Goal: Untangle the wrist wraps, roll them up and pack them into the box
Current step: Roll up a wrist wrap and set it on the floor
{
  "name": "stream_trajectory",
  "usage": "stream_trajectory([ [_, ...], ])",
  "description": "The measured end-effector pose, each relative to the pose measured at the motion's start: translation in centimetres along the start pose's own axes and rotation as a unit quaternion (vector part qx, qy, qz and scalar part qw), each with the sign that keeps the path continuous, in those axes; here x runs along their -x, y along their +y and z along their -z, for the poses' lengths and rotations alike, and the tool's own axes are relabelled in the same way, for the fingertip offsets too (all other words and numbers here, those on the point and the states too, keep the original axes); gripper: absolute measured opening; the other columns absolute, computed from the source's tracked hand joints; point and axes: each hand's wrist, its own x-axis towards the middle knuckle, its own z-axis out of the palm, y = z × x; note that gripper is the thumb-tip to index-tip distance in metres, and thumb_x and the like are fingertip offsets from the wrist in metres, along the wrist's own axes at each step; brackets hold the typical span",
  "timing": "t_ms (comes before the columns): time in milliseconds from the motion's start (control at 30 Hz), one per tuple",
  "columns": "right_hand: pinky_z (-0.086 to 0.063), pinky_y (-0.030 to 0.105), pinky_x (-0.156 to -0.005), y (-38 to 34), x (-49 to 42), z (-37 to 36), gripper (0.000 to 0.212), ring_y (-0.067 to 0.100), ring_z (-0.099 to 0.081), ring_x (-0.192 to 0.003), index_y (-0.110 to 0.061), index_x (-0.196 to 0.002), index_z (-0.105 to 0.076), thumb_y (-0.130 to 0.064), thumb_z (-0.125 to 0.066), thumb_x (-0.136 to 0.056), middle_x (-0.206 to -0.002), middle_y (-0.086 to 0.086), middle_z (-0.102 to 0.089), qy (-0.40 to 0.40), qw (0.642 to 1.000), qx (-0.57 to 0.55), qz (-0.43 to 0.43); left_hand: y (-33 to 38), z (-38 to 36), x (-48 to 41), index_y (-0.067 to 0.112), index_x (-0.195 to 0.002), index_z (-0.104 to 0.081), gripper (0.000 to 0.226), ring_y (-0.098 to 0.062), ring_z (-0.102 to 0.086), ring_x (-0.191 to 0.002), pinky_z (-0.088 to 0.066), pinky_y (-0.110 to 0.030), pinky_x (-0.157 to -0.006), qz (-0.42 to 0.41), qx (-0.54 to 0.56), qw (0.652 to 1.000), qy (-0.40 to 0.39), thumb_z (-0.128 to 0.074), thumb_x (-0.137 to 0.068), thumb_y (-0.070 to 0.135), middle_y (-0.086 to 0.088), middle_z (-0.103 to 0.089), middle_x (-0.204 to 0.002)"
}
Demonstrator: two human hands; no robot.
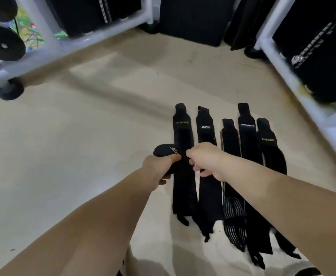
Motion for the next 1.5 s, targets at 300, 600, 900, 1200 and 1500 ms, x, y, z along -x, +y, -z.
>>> stream_trajectory([
  [300,-0.043,0.035,-0.073,1.7,-10.6,-4.1,0.036,0.027,-0.051,-0.088,0.004,-0.132,-0.064,-0.01,-0.053,-0.101,-0.097,0.012,-0.057,0.031,0.998,-0.049,-0.025,-0.5,3.3,-11.4,0.011,-0.12,-0.058,0.061,-0.028,-0.068,-0.103,-0.058,-0.04,-0.079,0.034,0.156,0.983,0.094,-0.095,-0.075,0.031,-0.006,-0.068,-0.112],
  [600,-0.034,0.028,-0.055,0.3,-14.7,-4.7,0.028,0.017,-0.037,-0.062,-0.014,-0.073,-0.044,-0.001,-0.05,-0.097,-0.073,0.005,-0.042,0.103,0.994,-0.003,-0.038,-2.0,4.3,-13.8,0.013,-0.102,-0.064,0.067,-0.026,-0.067,-0.083,-0.055,-0.034,-0.066,0.079,0.137,0.975,0.156,-0.08,-0.073,0.071,-0.004,-0.068,-0.096],
  [900,-0.045,0.036,-0.089,1.9,-15.3,-3.5,0.061,0.022,-0.05,-0.107,-0.016,-0.159,-0.04,-0.041,-0.056,-0.105,-0.145,0.007,-0.051,0.1,0.995,-0.008,0.005,-3.2,-2.1,-12.4,0.017,-0.104,-0.069,0.034,-0.024,-0.069,-0.099,-0.057,-0.039,-0.095,-0.042,-0.067,0.996,0.037,-0.061,-0.098,0.049,-0.003,-0.073,-0.104],
  [1200,-0.06,0.043,-0.097,1.9,-15.5,-1.7,0.06,0.025,-0.063,-0.094,-0.011,-0.15,-0.05,-0.054,-0.051,-0.107,-0.109,0.011,-0.062,0.043,0.994,-0.063,-0.077,-0.6,-4.2,-11.2,0.014,-0.135,-0.056,0.056,-0.02,-0.061,-0.109,-0.051,-0.033,-0.091,-0.024,-0.051,0.998,-0.026,-0.065,-0.098,0.055,-0.002,-0.062,-0.129],
  [1500,-0.065,0.046,-0.079,0.7,-13.1,-0.8,0.045,0.033,-0.076,-0.101,-0.014,-0.13,-0.065,-0.051,-0.056,-0.106,-0.114,0.013,-0.077,-0.003,0.975,-0.203,-0.088,2.5,-4.6,-8.2,0.005,-0.101,-0.073,0.042,-0.025,-0.074,-0.091,-0.062,-0.033,-0.078,-0.046,0.046,0.997,-0.027,-0.053,-0.107,0.042,-0.013,-0.077,-0.103],
])
